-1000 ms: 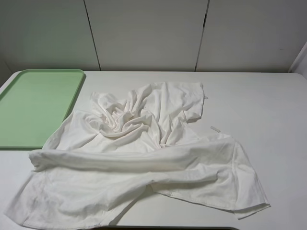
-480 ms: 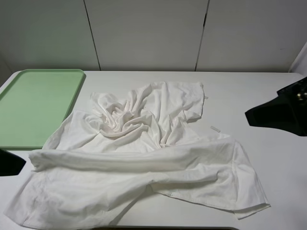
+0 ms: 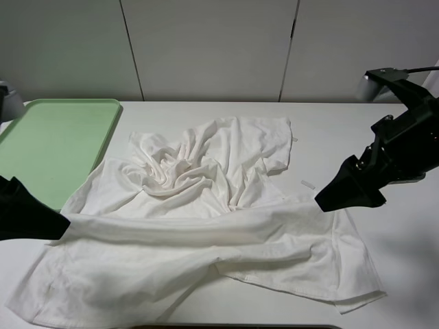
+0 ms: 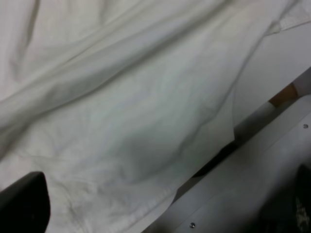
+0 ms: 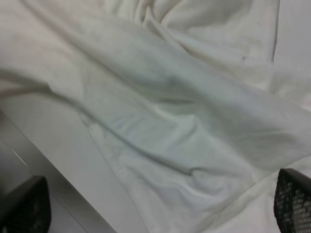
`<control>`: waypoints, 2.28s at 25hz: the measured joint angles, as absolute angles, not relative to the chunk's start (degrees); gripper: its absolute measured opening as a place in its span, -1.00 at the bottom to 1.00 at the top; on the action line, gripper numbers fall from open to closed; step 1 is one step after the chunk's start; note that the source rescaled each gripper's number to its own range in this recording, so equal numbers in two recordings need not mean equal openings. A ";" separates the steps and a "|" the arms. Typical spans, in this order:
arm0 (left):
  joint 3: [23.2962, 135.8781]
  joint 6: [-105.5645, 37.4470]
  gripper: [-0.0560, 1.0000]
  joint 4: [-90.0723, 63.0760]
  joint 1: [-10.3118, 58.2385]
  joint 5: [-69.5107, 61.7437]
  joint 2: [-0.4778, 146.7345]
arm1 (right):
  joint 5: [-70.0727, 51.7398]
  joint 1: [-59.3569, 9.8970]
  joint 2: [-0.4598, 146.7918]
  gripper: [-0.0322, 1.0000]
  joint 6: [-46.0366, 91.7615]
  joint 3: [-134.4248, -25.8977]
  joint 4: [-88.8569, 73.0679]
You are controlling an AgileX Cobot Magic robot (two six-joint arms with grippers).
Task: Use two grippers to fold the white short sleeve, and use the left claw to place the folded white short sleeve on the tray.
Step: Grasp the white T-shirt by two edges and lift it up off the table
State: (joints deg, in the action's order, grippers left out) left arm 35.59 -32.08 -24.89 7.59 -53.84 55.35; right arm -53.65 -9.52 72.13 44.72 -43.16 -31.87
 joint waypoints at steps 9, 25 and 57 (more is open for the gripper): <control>35.60 -34.35 1.00 -27.71 7.59 -54.59 55.35 | -50.97 -12.58 73.60 1.00 55.71 -43.16 -28.28; 35.60 -34.47 1.00 -27.71 7.59 -55.93 55.35 | -36.18 -26.83 92.44 1.00 53.50 -43.21 -6.68; 35.60 -37.84 0.98 -27.71 7.59 -53.96 55.46 | -31.68 -26.83 102.25 -0.83 43.22 -43.27 2.60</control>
